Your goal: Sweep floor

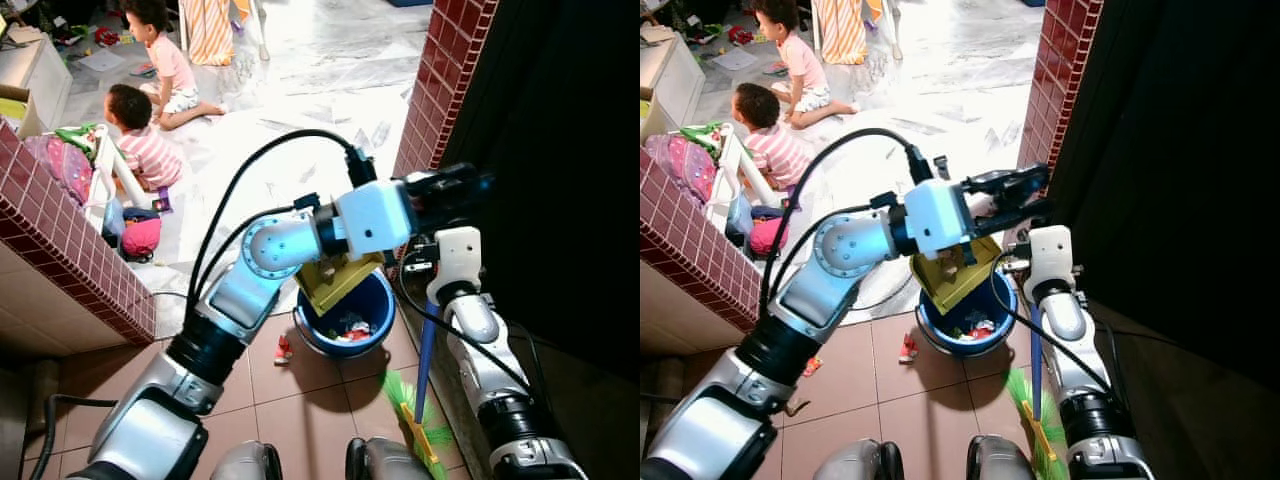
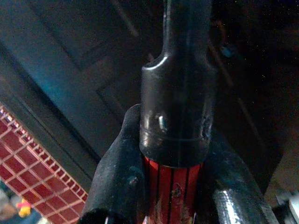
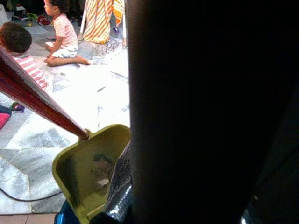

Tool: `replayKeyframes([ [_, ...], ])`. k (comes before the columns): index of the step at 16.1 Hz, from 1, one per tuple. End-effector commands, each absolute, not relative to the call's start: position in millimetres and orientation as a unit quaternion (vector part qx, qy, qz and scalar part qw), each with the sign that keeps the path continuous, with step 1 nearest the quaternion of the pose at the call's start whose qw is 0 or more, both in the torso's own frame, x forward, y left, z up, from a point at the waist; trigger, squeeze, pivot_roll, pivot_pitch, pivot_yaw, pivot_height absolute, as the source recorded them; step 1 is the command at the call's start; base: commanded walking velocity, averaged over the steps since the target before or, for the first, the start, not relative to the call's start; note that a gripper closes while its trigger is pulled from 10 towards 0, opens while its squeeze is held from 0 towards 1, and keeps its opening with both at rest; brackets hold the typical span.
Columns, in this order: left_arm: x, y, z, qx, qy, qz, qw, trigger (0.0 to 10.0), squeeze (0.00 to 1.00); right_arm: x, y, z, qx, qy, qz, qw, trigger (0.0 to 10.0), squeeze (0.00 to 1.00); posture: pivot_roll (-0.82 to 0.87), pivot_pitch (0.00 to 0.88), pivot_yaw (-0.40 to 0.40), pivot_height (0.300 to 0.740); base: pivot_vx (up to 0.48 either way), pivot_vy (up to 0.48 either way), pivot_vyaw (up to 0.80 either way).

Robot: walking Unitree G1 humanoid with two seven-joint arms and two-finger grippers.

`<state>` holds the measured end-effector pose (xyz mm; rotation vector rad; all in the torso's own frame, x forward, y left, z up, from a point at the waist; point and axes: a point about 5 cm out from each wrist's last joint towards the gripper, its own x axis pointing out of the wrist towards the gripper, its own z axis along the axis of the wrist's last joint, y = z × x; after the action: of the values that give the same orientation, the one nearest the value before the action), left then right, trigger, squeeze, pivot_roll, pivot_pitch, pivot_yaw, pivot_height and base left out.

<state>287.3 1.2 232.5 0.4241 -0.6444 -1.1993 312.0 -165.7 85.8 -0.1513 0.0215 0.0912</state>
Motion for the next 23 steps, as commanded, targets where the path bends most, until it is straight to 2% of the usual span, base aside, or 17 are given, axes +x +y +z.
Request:
replayKeyframes([
  [1,295,2,226,0.209,-0.267,-0.535,0.774,10.0,0.00,316,-163,94,-0.080,-0.011,0.052,0.995,10.0,0.00,-0.11,0.102,0.026,0.740,0.000,0.000,0.00],
  [2,298,3,230,0.218,-0.292,-0.507,0.781,10.0,0.00,316,-163,93,-0.080,-0.012,0.052,0.995,10.0,0.00,-0.11,0.102,0.026,0.740,0.000,0.000,0.00],
  [3,298,3,230,0.191,-0.276,-0.516,0.788,10.0,0.00,316,-163,93,-0.081,-0.012,0.052,0.995,10.0,0.00,-0.12,0.101,0.028,0.740,0.000,0.000,0.00],
  [4,291,0,222,0.203,-0.252,-0.562,0.762,10.0,0.00,315,-164,93,-0.082,-0.012,0.052,0.995,10.0,0.00,-0.12,0.098,0.026,0.740,0.000,0.000,0.00],
  [5,290,-1,220,0.215,-0.251,-0.568,0.754,10.0,0.00,315,-164,93,-0.083,-0.011,0.052,0.995,10.0,0.00,-0.12,0.098,0.026,0.740,0.000,0.000,0.00],
  [7,290,-1,223,0.165,-0.232,-0.576,0.766,10.0,0.00,315,-164,92,-0.085,-0.011,0.052,0.995,10.0,0.00,-0.12,0.101,0.025,0.740,0.000,0.000,0.00],
  [8,285,-2,224,0.171,-0.234,-0.588,0.755,10.0,0.00,316,-164,93,-0.086,-0.012,0.052,0.995,10.0,0.00,-0.12,0.110,0.022,0.740,0.000,0.000,0.00],
  [9,276,-3,217,0.195,-0.208,-0.631,0.721,10.0,0.00,317,-163,93,-0.087,-0.013,0.052,0.995,10.0,0.00,-0.12,0.110,0.022,0.740,0.000,0.000,0.00],
  [11,276,-5,223,0.241,-0.244,-0.610,0.714,10.0,0.00,316,-163,93,-0.088,-0.013,0.054,0.995,10.0,0.00,-0.12,0.115,0.021,0.740,0.000,0.000,0.00],
  [12,281,-5,229,0.234,-0.250,-0.591,0.730,10.0,0.00,316,-163,92,-0.089,-0.012,0.054,0.995,10.0,0.00,-0.12,0.116,0.021,0.740,0.000,0.000,0.00],
  [14,290,-2,226,0.282,-0.256,-0.563,0.734,10.0,0.00,318,-163,92,-0.090,-0.012,0.054,0.994,10.0,0.00,-0.12,0.133,0.020,0.740,0.000,0.000,0.00],
  [16,294,1,238,0.245,-0.272,-0.536,0.761,10.0,0.00,317,-163,92,-0.090,-0.012,0.053,0.994,10.0,0.00,-0.12,0.131,0.022,0.740,0.000,0.000,0.00],
  [19,308,12,266,0.159,-0.288,-0.471,0.819,10.0,0.00,317,-165,91,-0.091,-0.012,0.052,0.994,10.0,0.00,-0.13,0.119,0.017,0.740,0.000,0.000,0.00],
  [22,313,23,278,0.120,-0.279,-0.465,0.831,10.0,0.00,317,-165,90,-0.092,-0.010,0.054,0.994,10.0,0.00,-0.12,0.110,0.009,0.740,0.000,0.000,0.00],
  [23,318,31,289,0.099,-0.290,-0.441,0.844,10.0,0.00,318,-164,91,-0.093,-0.010,0.056,0.994,10.0,0.00,-0.12,0.108,0.008,0.740,0.000,0.000,0.00],
])
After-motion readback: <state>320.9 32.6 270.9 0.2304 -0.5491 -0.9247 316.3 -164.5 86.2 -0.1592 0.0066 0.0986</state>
